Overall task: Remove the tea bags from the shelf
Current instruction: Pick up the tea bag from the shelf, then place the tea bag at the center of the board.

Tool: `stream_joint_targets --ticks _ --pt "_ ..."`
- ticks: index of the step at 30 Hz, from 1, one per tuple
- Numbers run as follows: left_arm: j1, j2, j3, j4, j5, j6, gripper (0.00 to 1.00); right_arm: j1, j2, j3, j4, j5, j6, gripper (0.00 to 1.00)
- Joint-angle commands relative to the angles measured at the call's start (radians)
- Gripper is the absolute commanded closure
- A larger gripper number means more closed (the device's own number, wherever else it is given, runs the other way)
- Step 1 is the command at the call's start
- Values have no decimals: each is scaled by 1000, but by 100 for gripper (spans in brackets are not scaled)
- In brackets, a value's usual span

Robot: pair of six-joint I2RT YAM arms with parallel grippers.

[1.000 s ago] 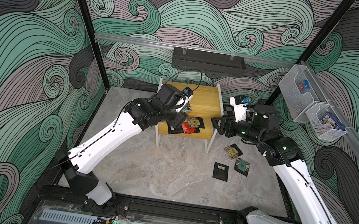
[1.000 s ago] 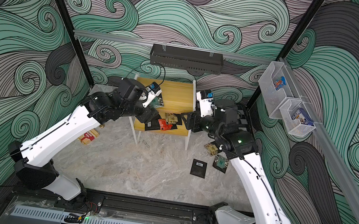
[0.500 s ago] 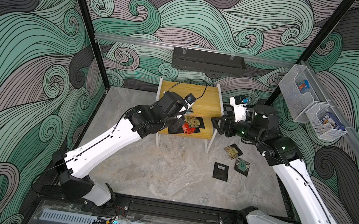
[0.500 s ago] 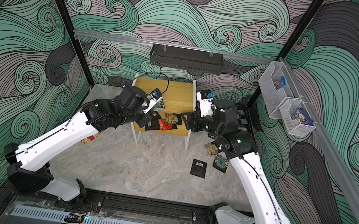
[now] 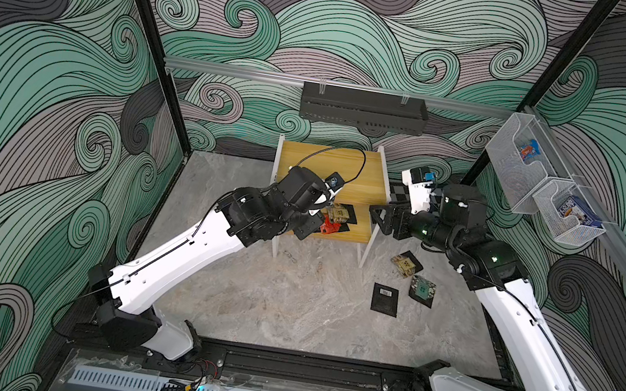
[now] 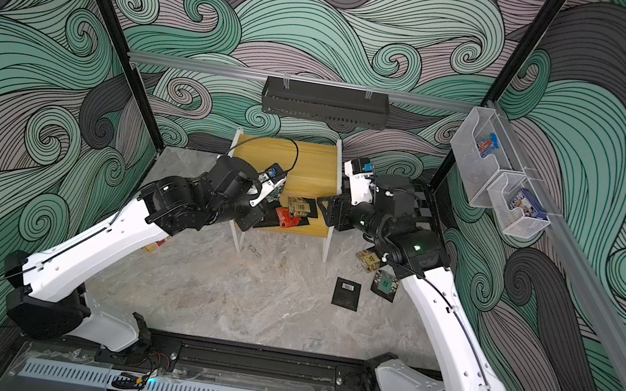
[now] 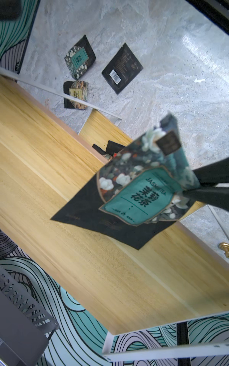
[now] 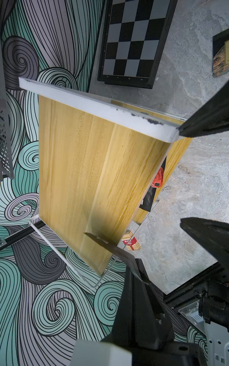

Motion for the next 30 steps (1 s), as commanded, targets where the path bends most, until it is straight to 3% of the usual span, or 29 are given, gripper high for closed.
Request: stream_joint_targets --ticks 1,12,18,30 --pt "-25 -49 52 -41 1 -16 98 -18 -25 -18 17 17 -3 31" --pt "-134 -117 25 -50 -11 -31 100 -63 -79 -63 17 42 -9 31" --pt "-214 -160 -114 7 -13 -48 100 -95 -111 -96 17 57 -7 31" --pt "-277 -171 -411 180 14 -81 100 -180 -187 -211 17 75 31 31"
